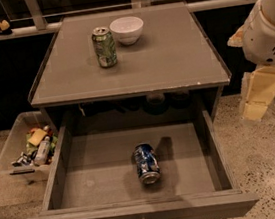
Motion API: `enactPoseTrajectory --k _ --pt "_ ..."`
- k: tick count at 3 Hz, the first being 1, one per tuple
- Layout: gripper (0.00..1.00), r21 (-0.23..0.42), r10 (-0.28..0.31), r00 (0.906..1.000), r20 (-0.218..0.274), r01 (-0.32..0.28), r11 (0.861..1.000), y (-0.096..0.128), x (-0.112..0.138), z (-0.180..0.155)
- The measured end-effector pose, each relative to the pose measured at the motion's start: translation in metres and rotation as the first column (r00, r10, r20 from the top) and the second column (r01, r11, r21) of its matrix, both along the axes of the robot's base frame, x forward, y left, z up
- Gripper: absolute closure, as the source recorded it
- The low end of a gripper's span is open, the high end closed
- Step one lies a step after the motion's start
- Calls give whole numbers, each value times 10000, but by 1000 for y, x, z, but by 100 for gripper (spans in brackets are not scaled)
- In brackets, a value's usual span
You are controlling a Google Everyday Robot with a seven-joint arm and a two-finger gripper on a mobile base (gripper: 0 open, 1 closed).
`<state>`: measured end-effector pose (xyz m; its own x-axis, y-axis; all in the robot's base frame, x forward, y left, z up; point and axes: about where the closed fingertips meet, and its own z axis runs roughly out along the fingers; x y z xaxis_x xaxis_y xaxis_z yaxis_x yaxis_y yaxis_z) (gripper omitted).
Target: Pick pepsi can from top drawer and place on counter
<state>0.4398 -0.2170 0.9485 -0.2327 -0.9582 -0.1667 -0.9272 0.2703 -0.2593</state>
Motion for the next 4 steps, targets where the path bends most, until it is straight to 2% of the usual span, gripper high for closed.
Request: enactPoseTrajectory --k 1,2,3,4 --pt "0 864 357 9991 -210 -337 9957 6 -2 -2" --pt "0 2680 1522 9870 -517 -1331 9542 15 -4 -24" --pt "0 4466 2375 9690 -686 -1830 8758 58 -17 -24" --pt "0 4935 2396 9692 -570 -1813 8507 122 -30 -14"
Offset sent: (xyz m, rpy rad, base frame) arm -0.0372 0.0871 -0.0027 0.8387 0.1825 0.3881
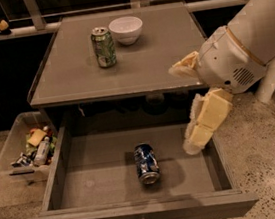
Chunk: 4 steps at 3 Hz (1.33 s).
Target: Pick pepsi can from top drawer and place on counter
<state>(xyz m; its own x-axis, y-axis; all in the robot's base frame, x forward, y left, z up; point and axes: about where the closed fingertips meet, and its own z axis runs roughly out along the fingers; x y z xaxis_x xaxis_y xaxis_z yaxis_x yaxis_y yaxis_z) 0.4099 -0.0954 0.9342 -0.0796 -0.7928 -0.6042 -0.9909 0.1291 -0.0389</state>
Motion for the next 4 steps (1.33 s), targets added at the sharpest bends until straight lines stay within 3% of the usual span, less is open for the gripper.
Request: enactPoseTrajectory --k 1,2,4 --pt "0 -845 -506 9913 1214 611 9945 31 20 6" --pt "0 -1413 -654 9841 1650 892 9859 18 29 3" --pt "0 -1485 -398 9817 1862 681 9866 29 37 -5"
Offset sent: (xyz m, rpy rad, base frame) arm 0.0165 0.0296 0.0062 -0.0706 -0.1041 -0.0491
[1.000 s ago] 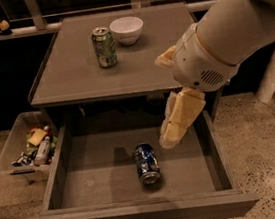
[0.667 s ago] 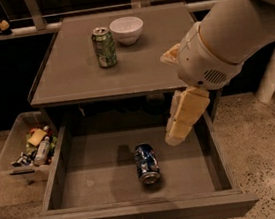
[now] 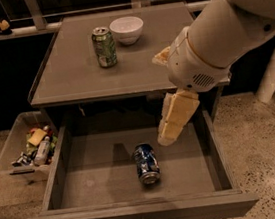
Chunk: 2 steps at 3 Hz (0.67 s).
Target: Pick pepsi can from top drawer and place on counter
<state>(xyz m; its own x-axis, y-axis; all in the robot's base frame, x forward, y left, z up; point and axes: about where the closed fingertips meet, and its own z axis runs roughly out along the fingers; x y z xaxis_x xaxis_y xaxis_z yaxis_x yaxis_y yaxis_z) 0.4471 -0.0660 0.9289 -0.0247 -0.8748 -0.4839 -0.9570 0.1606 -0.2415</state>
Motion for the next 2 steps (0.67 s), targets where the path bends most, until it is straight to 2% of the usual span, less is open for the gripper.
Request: enactPoseTrajectory --k 2 --pt "0 -298 593 9970 494 -579 9979 71 39 -43"
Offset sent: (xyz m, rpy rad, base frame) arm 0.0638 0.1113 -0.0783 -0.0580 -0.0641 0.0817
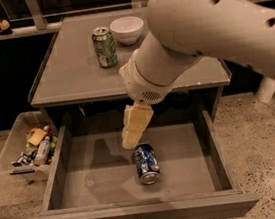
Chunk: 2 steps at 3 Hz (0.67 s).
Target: Pick pepsi can from top drawer and place on counter
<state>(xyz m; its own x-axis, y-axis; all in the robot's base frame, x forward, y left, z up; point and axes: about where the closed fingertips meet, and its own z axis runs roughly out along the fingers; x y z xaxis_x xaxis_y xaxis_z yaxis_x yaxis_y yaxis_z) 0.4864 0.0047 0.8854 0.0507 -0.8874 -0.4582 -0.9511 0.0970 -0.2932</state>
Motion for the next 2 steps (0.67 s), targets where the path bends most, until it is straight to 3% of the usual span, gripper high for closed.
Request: enactPoseTrajectory --k 1,2 --pt "0 -711 97 9996 -269 -116 9974 19 6 -42" --pt "0 -1336 -603 9842 -1667 380 9903 11 16 -98"
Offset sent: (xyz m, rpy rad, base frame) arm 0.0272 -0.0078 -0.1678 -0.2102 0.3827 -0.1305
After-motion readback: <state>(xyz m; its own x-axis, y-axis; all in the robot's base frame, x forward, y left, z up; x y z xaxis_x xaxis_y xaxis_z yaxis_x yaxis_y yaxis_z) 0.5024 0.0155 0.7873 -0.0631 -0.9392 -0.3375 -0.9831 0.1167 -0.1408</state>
